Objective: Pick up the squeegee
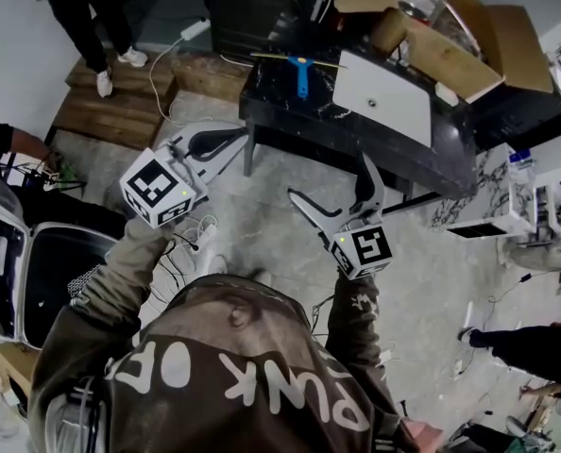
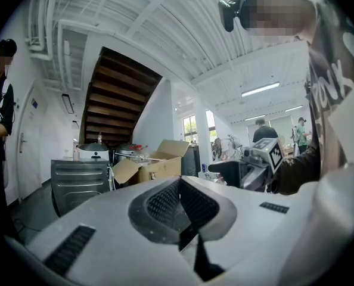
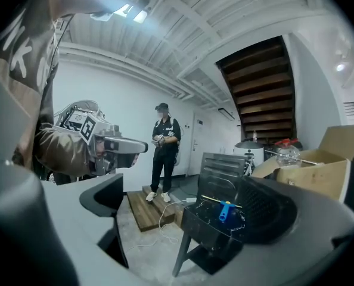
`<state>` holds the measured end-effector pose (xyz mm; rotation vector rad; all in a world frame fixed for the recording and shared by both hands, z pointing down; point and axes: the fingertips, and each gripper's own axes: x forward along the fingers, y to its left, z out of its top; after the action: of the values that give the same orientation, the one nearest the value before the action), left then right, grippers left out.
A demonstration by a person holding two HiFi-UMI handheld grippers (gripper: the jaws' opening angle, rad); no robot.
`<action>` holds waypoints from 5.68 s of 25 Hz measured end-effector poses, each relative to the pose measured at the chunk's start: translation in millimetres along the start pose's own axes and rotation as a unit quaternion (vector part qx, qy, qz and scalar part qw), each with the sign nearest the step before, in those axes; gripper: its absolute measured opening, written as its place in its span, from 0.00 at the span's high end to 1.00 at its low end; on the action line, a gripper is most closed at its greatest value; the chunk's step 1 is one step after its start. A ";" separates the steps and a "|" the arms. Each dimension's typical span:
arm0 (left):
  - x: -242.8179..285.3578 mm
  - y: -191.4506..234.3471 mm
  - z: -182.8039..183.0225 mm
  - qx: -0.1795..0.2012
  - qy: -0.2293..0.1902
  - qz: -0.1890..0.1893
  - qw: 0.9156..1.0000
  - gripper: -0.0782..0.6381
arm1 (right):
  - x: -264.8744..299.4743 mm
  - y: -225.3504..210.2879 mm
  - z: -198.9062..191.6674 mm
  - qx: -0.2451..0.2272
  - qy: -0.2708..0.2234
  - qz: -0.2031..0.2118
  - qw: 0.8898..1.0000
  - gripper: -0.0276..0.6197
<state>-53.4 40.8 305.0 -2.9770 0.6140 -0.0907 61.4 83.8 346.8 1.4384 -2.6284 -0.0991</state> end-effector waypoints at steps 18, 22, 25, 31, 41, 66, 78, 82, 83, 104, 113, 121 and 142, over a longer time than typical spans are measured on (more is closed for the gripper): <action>19.2 -45.5 -8.8 0.009 0.025 0.032 0.999 0.89 | -46.1 -24.0 -22.7 0.008 -0.008 0.014 1.000 0.04; 30.8 -36.8 -13.4 0.007 0.024 0.032 0.999 0.89 | -38.6 -36.7 -31.4 0.012 -0.002 0.012 1.000 0.04; 44.7 -20.0 -20.5 0.004 0.024 0.030 0.999 0.89 | -23.4 -51.6 -40.1 0.015 0.005 0.008 1.000 0.04; 81.1 47.0 -40.1 -0.005 0.020 0.027 0.999 0.89 | 36.0 -97.8 -57.3 0.026 0.015 -0.005 1.000 0.04; 148.9 178.5 -65.6 -0.028 0.034 0.010 0.999 0.89 | 159.9 -186.5 -77.9 0.056 0.074 -0.034 0.995 0.04; 198.7 318.1 -114.5 -0.079 0.040 -0.002 0.996 0.89 | 341.3 -275.3 -235.6 0.125 0.284 -0.139 0.940 0.04; 217.3 320.8 -113.1 -0.084 0.041 0.011 0.996 0.89 | 373.4 -271.5 -276.5 0.161 0.374 -0.095 0.909 0.17; 223.4 320.5 -112.4 -0.083 0.040 0.006 0.996 0.89 | 372.9 -269.4 -280.6 0.165 0.384 -0.089 0.904 0.21; 224.6 320.5 -112.2 -0.083 0.039 0.005 0.996 0.89 | 373.2 -269.0 -280.1 0.164 0.386 -0.088 0.903 0.22; 222.1 327.9 -99.4 -0.073 0.035 0.008 0.997 0.89 | 336.6 -273.2 -263.1 0.127 0.389 -0.064 0.910 0.74; 240.5 319.4 -82.5 -0.056 0.028 0.000 0.998 0.89 | 297.3 -317.1 -195.7 0.119 0.303 -0.090 0.941 0.74; 241.1 319.9 -46.1 -0.021 0.018 0.011 1.000 0.89 | 255.4 -345.4 -76.3 0.065 0.164 -0.105 0.979 0.74; 226.3 321.2 -6.0 0.013 0.004 0.045 0.999 0.89 | 215.8 -324.5 23.2 0.019 0.012 -0.022 1.000 0.74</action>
<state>28.0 -343.1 284.1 -2.9210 0.7397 -0.1022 213.2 -273.3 303.2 1.5002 -2.5930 -0.0371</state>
